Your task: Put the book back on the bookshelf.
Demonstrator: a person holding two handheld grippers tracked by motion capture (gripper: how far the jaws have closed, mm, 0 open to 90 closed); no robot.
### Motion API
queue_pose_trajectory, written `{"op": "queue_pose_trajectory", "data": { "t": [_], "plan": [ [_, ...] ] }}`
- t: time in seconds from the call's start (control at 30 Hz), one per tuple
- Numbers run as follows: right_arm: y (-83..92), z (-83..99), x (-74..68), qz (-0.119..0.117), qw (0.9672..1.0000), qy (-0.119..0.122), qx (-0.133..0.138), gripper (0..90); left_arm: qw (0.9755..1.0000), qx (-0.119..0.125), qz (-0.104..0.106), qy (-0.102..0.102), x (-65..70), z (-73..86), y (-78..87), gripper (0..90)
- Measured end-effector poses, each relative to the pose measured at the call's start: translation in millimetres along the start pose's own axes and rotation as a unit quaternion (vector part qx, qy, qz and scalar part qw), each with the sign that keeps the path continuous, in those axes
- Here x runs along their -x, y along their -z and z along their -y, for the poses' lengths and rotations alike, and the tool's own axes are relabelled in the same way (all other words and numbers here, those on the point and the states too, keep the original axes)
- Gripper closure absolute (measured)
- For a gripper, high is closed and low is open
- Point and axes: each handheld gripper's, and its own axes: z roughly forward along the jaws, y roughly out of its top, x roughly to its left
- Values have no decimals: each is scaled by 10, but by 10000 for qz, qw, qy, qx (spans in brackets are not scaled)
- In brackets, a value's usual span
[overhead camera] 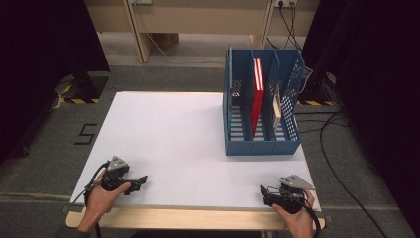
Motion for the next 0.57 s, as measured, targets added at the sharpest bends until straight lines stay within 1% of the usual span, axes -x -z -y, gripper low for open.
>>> {"op": "queue_pose_trajectory", "data": {
  "t": [0.1, 0.13, 0.17, 0.3, 0.57],
  "plan": [
    [-16, 38, 12, 112, 9996, 97, -240, 170, 10000, -31, 0, -33, 7, 1, -5, 154],
    [-25, 50, 9, 139, 9993, 78, -329, 169, 10000, -26, 1, -29, 7, 0, -4, 154],
    [-29, 60, 7, 136, 9994, 141, -277, 167, 10000, -14, 2, -8, 8, 1, -4, 154],
    [-32, 62, 3, 149, 9994, 137, -273, 164, 10000, -74, -9, -56, 0, 8, -14, 154],
    [-35, 66, 3, 151, 9995, 135, -252, 162, 9999, -72, -14, -79, 3, 7, -18, 152]
  ]
}}
